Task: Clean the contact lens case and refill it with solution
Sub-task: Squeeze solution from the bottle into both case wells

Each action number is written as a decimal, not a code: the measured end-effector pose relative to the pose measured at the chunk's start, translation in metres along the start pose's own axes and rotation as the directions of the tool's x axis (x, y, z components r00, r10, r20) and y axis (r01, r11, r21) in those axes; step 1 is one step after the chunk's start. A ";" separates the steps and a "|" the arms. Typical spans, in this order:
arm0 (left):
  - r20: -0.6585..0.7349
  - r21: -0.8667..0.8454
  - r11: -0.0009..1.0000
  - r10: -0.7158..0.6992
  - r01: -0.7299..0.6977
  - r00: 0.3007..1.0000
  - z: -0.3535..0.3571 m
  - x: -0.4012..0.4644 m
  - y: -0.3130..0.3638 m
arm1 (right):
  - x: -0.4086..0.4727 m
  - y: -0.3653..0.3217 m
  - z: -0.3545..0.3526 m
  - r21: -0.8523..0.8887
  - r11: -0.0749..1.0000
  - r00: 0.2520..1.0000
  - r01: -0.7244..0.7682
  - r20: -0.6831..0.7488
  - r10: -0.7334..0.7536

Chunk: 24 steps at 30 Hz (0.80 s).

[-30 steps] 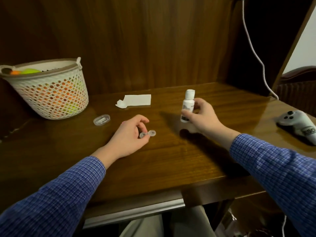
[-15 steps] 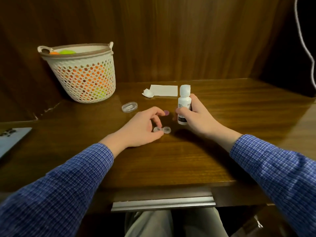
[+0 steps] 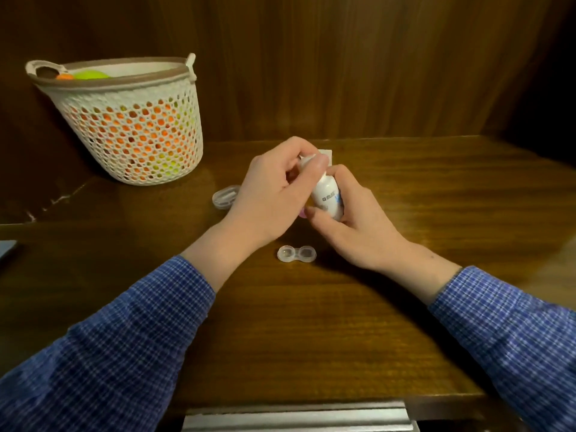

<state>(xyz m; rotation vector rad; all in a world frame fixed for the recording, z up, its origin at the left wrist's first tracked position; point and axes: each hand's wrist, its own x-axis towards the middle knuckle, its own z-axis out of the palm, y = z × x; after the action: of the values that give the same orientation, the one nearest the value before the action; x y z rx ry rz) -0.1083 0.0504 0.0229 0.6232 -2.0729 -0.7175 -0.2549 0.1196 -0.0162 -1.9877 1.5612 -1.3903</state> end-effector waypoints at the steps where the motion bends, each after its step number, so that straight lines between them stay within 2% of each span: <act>1: -0.009 0.006 1.000 0.009 -0.009 1.000 -0.001 0.000 -0.001 | 0.000 -0.001 0.000 0.010 1.000 1.000 0.016 -0.007 -0.015; 5: -0.041 -0.021 1.000 -0.011 0.010 0.999 -0.001 -0.002 -0.001 | 0.000 -0.004 -0.002 0.041 0.999 1.000 0.024 -0.017 -0.023; 24: 0.050 -0.116 0.989 -0.084 0.089 0.995 0.003 -0.009 -0.003 | -0.010 0.004 -0.005 0.001 1.000 1.000 -0.009 -0.012 0.009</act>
<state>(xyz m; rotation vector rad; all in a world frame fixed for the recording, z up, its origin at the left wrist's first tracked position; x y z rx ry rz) -0.1058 0.0548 0.0144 0.6386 -2.0367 -0.9048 -0.2611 0.1283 -0.0211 -1.9732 1.5716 -1.4020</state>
